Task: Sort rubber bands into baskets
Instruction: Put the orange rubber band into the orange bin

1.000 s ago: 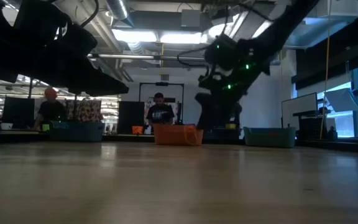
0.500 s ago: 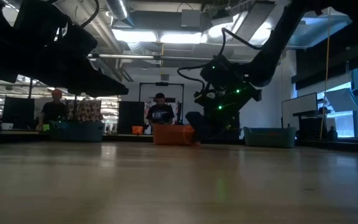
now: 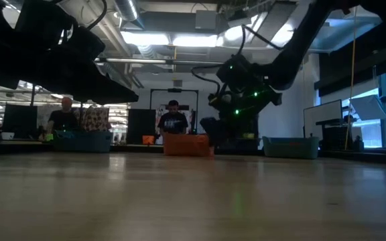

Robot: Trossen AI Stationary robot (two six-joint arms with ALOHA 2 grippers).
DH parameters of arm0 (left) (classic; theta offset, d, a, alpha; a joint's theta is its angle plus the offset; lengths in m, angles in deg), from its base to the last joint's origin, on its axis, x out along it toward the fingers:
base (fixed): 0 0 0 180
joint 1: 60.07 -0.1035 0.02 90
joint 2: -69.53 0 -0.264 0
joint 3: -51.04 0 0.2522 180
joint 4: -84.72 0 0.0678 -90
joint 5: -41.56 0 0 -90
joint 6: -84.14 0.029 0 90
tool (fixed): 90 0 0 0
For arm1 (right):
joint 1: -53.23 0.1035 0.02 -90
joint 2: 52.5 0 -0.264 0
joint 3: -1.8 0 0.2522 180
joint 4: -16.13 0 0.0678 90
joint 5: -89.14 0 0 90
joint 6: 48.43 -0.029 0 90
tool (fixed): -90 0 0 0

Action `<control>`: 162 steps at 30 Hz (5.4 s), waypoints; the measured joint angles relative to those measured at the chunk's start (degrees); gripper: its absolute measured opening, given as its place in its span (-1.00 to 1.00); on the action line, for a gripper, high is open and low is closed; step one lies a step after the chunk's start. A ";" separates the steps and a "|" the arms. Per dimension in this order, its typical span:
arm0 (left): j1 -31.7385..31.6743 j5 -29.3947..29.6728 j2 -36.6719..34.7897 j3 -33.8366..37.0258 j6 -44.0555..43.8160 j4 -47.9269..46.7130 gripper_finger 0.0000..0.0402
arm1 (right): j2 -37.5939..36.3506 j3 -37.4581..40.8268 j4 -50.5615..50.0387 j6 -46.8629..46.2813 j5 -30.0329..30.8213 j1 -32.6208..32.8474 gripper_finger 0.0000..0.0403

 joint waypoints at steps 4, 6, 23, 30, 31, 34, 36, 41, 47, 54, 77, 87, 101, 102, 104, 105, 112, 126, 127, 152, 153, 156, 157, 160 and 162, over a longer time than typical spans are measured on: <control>0.00 0.02 -0.01 0.00 0.01 0.02 -0.18 | -3.21 0.00 -0.80 0.03 -1.29 0.04 -0.96; 0.00 0.02 0.01 0.00 -0.02 0.02 -0.18 | -4.92 0.00 -1.12 0.04 -1.49 0.02 -0.98; 0.00 0.09 0.00 0.00 0.01 0.00 -0.18 | -5.73 0.02 2.31 13.69 -6.20 -0.55 -0.30; 0.00 0.22 -0.02 0.04 1.01 0.21 -0.18 | -1.38 -2.14 2.88 15.19 -6.17 -1.91 -0.17; 0.00 0.24 -0.02 0.00 0.99 0.24 -0.18 | -0.70 -2.45 2.75 15.21 -6.55 -2.02 -0.17; 0.00 0.22 -0.02 0.04 1.03 -0.06 -0.18 | 0.39 -2.58 3.97 15.27 -6.65 -2.05 -0.19; -0.01 0.21 -0.02 0.04 1.05 -0.05 -0.18 | 0.61 -2.71 4.55 15.94 -6.31 -2.05 -0.23; 0.00 0.20 -0.02 0.04 1.05 -0.03 -0.18 | 0.62 -2.69 4.52 17.68 -5.34 -2.12 -0.49; 0.00 0.17 -0.02 0.04 1.04 -0.02 -0.18 | 0.63 -2.69 3.01 19.69 -6.32 -3.70 -0.95; 0.00 0.17 -0.02 0.04 1.05 0.00 -0.18 | -0.27 -2.69 4.42 20.57 -5.00 -3.72 -0.95; 0.00 0.11 -0.02 0.02 1.01 0.00 -0.18 | 1.66 -8.46 7.90 14.13 -4.48 -6.85 -0.87; 0.00 0.11 -0.02 0.02 0.71 0.00 -0.18 | 0.79 -8.68 -1.19 13.34 -4.46 -6.80 -0.21; 0.04 0.00 -0.02 0.02 0.53 -1.42 -0.18 | -10.90 -12.07 -22.49 13.64 -5.53 -1.86 0.02; 0.04 0.02 -0.02 0.02 0.55 -1.42 -0.18 | -12.05 -12.07 -24.99 13.66 -5.51 -0.88 0.01; 0.04 0.00 -0.02 0.02 0.55 -1.42 -0.18 | -14.51 -12.07 -30.02 13.56 -5.55 1.57 -0.01; 0.04 0.00 -0.02 0.02 0.51 -1.42 -0.18 | -15.90 -12.05 -33.13 13.30 -5.56 3.04 -0.01; 0.15 0.00 -0.01 0.02 0.05 -1.24 -0.18 | -23.16 -12.04 -52.46 5.71 -7.54 15.71 -0.11; 0.15 -0.07 -0.02 0.02 -0.08 -0.95 -0.18 | -25.25 -7.95 -66.90 -21.28 -20.61 37.53 -0.18; 0.15 -0.42 -0.01 0.02 -0.27 -0.95 -0.18 | -25.25 -7.12 -66.88 -23.96 -21.55 38.77 -0.18; 0.17 -2.78 -0.01 -0.02 -1.51 -1.07 -0.18 | -25.25 2.82 -72.59 -65.26 -41.79 58.37 -0.18; 0.17 -2.78 -0.02 -0.02 -1.59 -1.07 -0.18 | -25.06 2.82 -71.92 -66.32 -41.59 59.53 -0.18; 0.17 -2.78 -0.01 -0.02 -1.58 -1.05 -0.18 | -24.40 2.84 -71.37 -68.33 -40.80 63.22 -0.18; 0.17 -2.78 0.01 -0.02 -1.57 -1.03 -0.18 | -24.13 2.84 -70.65 -68.80 -40.51 64.47 -0.18; 0.17 -2.78 0.00 -0.02 -1.24 -0.43 -0.18 | -22.88 2.84 -68.87 -68.91 -39.39 67.96 -0.18; 0.15 -2.78 0.01 -0.04 -1.45 -0.39 -0.18 | -21.95 2.82 -67.57 -68.94 -39.38 69.59 -0.18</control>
